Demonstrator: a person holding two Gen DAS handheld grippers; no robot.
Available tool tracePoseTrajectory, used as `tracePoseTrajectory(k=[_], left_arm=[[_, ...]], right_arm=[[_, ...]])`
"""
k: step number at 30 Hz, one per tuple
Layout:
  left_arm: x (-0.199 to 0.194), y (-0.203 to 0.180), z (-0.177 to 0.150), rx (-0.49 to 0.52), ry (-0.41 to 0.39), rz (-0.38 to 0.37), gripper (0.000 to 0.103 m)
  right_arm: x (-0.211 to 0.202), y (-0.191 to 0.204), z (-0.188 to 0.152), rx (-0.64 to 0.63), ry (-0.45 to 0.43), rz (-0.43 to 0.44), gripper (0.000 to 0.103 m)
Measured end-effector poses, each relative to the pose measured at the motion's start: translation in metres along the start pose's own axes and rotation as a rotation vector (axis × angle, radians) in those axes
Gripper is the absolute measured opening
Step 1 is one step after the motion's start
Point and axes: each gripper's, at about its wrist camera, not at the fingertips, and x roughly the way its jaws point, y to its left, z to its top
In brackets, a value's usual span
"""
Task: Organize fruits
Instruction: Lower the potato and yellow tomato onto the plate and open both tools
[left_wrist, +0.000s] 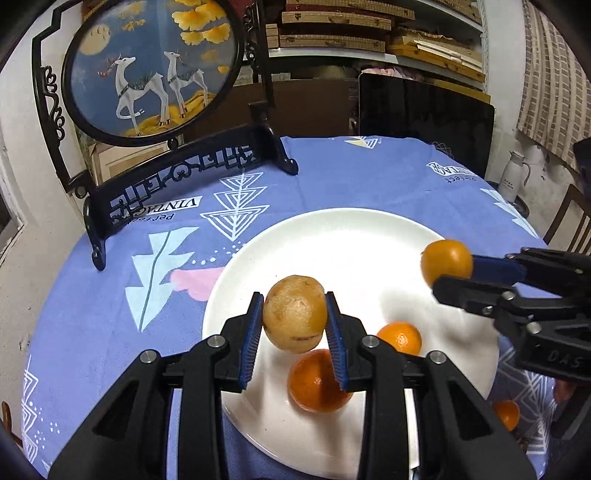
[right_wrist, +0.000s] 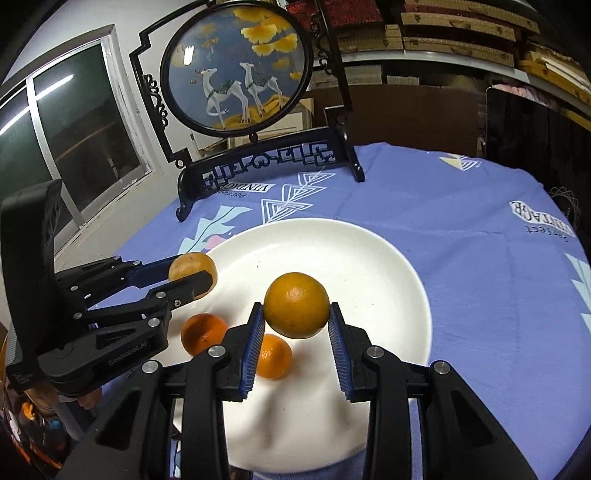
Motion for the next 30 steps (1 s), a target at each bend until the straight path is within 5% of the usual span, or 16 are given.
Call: tracePoseTrajectory(k=[13, 15, 17, 24, 30], left_arm=[[0.012, -0.001, -0.003, -0.022, 0.081, -0.043, 0.033], [0.013, 0.003, -0.003, -0.039, 0.084, -0.060, 0.057], [0.009, 0.005, -0.002, -0.052, 0.063, -0.062, 0.067], [-0.005, 0.010, 0.000, -0.061, 0.020, -0.074, 0.076], [-0.043, 0.021, -0.012, -0.056, -0.037, -0.085, 0.084]], right_arm=[[0.009, -0.007, -0.003, 0.030, 0.004, 0.018, 0.037], [0.009, -0.011, -0.003, 0.051, -0.007, 0.024, 0.056], [0.007, -0.013, -0.003, 0.057, -0.017, 0.025, 0.060], [0.000, -0.006, -0.003, 0.057, -0.029, 0.053, 0.060], [-0.045, 0.016, -0.030, -0.027, -0.014, 0.024, 0.061]])
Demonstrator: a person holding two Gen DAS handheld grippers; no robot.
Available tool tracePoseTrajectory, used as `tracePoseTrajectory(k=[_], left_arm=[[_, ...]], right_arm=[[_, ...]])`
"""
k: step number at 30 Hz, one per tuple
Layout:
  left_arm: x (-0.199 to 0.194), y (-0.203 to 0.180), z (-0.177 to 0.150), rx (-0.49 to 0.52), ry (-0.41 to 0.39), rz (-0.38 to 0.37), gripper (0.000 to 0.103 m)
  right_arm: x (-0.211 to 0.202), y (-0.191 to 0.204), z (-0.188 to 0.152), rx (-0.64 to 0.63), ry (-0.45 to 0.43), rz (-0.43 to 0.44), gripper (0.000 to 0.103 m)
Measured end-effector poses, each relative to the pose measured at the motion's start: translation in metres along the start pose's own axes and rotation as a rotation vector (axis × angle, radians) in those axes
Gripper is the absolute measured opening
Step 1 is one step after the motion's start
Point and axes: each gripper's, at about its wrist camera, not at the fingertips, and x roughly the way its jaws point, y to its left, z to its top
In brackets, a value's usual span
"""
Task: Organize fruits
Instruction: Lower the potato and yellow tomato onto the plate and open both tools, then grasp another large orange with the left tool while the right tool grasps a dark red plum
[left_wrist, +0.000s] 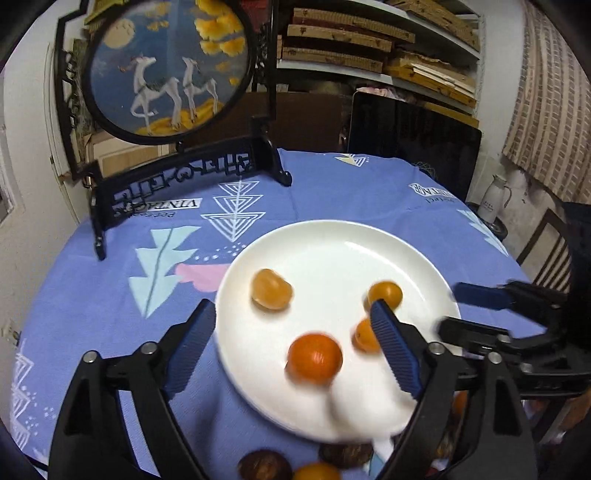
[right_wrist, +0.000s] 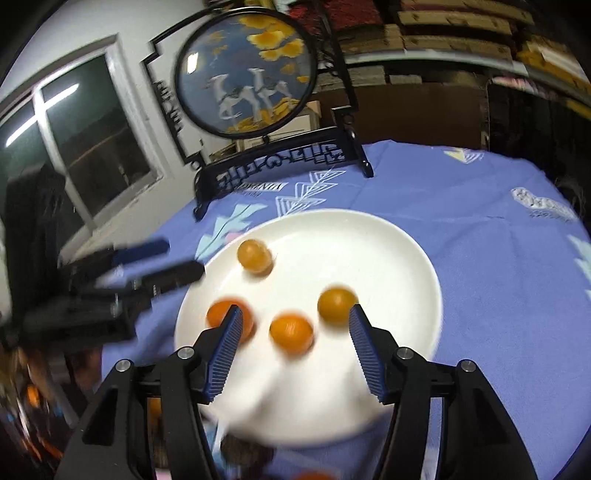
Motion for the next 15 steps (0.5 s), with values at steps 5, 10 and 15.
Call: tracePoseTrajectory(k=[5, 10, 15], left_arm=[[-0.043, 0.000, -0.038, 0.134, -0.003, 0.041, 0.084], [-0.081, 0.004, -0.081, 0.231, 0.010, 0.055, 0.085], [-0.097, 0.010, -0.117, 0.264, 0.055, 0.028, 0.086]], right_arm=[[-0.057, 0.021, -0.052, -0.127, 0.036, -0.037, 0.073], [-0.085, 0.038, -0.109, -0.187, 0.126, -0.035, 0.073], [-0.074, 0.052, -0.143, -0.177, 0.211, 0.018, 0.073]])
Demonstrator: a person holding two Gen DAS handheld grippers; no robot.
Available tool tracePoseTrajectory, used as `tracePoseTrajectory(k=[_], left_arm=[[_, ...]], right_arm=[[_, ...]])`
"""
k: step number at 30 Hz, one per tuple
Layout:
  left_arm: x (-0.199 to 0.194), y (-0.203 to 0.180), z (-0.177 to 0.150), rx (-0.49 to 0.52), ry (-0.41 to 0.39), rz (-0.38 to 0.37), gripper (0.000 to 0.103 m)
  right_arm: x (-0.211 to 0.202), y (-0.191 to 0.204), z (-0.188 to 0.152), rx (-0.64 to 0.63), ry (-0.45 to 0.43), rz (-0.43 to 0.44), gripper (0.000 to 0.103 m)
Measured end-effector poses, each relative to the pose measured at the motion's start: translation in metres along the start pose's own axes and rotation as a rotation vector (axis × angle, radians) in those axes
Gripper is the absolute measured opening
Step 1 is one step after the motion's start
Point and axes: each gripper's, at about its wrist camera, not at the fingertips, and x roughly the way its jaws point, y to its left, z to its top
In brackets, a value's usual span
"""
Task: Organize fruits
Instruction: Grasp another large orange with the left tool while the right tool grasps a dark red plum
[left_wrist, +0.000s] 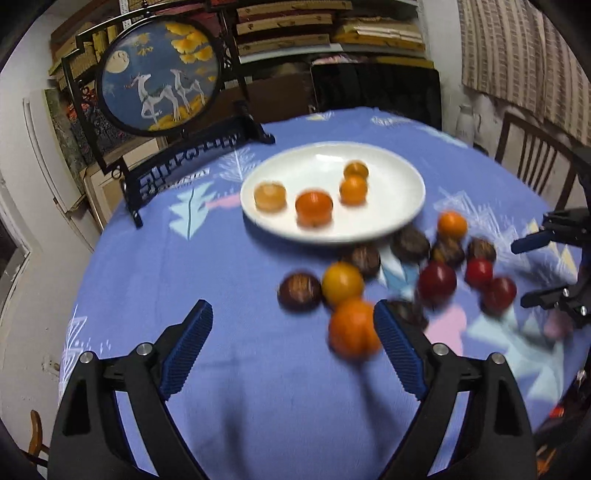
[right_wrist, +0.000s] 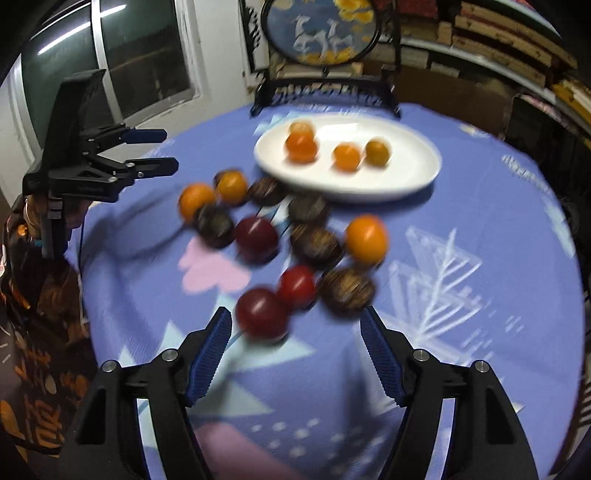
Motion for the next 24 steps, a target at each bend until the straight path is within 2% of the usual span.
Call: tracePoseTrajectory(k=[3, 5, 7, 13, 15, 19, 21, 24], left_arm=[[0.000, -0.004, -0.016, 0.019, 0.034, -0.001, 0.086], [0.002, -0.008, -0.020, 0.030, 0.047, -0.012, 0.086], [0.008, -0.013, -0.022, 0.045, 0.060, -0.030, 0.086], [0.035, -0.023, -0.016, 0.066, 0.089, -0.072, 0.084], [0.045, -0.027, -0.014, 0.074, 0.110, -0.107, 0.074], [0.061, -0.033, -0.009, 0.074, 0.141, -0.132, 0.059], [0.064, -0.034, -0.005, 0.061, 0.143, -0.166, 0.045], [0.063, -0.036, -0.005, 0.062, 0.141, -0.163, 0.044]], right_arm=[[0.012, 0.009, 0.000, 0.003, 0.019, 0.021, 0.070], [0.021, 0.013, 0.003, 0.005, 0.034, 0.038, 0.059], [0.027, 0.014, 0.006, -0.001, 0.046, 0.031, 0.038], [0.018, 0.012, 0.003, 0.004, 0.040, 0.028, 0.037], [0.016, 0.007, 0.002, 0.021, 0.037, 0.012, 0.037], [0.017, -0.002, 0.000, 0.048, 0.037, 0.009, 0.037], [0.018, -0.002, -0.001, 0.051, 0.038, 0.012, 0.037], [0.015, 0.000, 0.000, 0.040, 0.031, 0.014, 0.037]])
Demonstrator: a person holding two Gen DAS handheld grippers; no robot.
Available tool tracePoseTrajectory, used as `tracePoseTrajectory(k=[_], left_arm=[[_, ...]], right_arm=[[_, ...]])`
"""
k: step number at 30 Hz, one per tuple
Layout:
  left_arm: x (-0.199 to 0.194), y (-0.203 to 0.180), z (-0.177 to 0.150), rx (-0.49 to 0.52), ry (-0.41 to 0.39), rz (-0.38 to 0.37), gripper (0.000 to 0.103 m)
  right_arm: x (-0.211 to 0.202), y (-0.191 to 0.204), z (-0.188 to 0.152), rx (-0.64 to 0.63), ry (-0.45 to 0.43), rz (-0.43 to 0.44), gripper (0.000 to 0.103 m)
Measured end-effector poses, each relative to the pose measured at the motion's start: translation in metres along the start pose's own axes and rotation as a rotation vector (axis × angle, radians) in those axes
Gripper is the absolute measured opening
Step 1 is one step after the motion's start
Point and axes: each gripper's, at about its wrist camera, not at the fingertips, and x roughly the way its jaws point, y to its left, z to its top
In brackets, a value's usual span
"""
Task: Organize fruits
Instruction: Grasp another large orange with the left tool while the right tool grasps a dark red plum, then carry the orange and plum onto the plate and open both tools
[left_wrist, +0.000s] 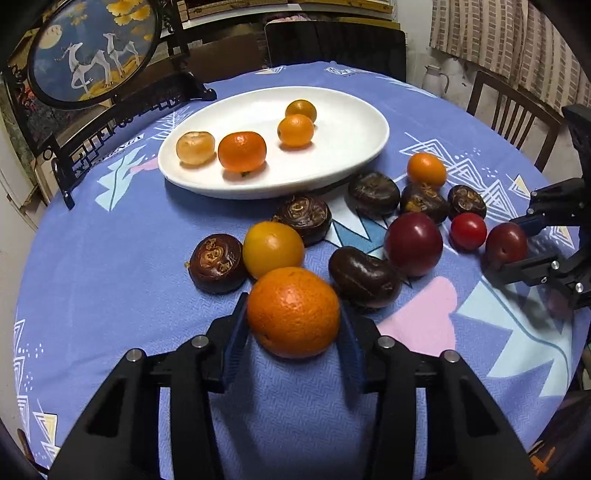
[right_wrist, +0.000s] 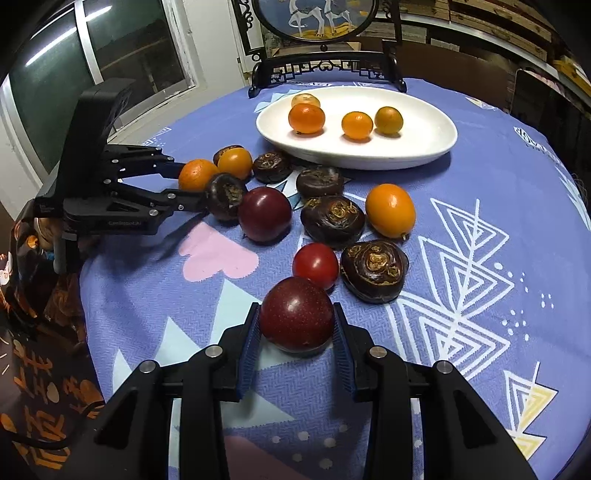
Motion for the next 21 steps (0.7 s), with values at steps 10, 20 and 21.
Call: tracePoseTrajectory(k=[10, 20, 21], left_arm=[[-0.061, 0.015, 0.020, -0.069, -0.161, 0.047, 0.044], [-0.069, 0.035, 0.094, -0.158, -0.270, 0.109, 0.044], [-0.065, 0.036, 0.100, -0.161, -0.271, 0.117, 0.044]], right_arm=[[-0.024, -0.001, 0.018, -0.019, -0.073, -0.006, 0.037], [-0.068, -0.014, 0.091, -0.041, -0.297, -0.070, 0.037], [-0.069, -0.017, 0.098, -0.035, -0.308, -0.072, 0.037]])
